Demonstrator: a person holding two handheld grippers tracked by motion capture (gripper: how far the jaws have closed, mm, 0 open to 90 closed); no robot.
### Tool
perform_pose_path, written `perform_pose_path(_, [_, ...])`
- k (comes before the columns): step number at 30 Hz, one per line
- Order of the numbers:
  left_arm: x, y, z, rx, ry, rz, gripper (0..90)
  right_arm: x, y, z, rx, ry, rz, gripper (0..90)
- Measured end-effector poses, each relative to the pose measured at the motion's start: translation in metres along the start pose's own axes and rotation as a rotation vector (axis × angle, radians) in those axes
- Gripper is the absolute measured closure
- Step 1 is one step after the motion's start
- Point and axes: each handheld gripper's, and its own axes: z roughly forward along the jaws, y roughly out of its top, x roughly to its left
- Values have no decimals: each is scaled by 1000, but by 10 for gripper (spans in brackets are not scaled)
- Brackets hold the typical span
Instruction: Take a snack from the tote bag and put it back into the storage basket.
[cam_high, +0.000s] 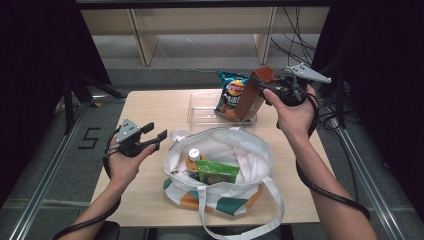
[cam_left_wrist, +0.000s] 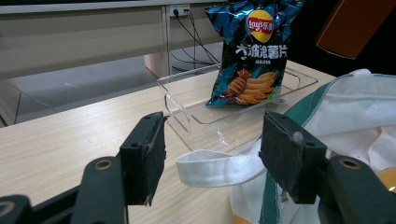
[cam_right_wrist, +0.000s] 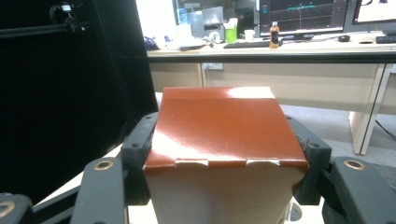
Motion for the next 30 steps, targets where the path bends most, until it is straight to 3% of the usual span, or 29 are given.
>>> perform_pose_path(30, [0,0,0,-2,-1,0,396,-5,-7,26,13,-48,-7,396])
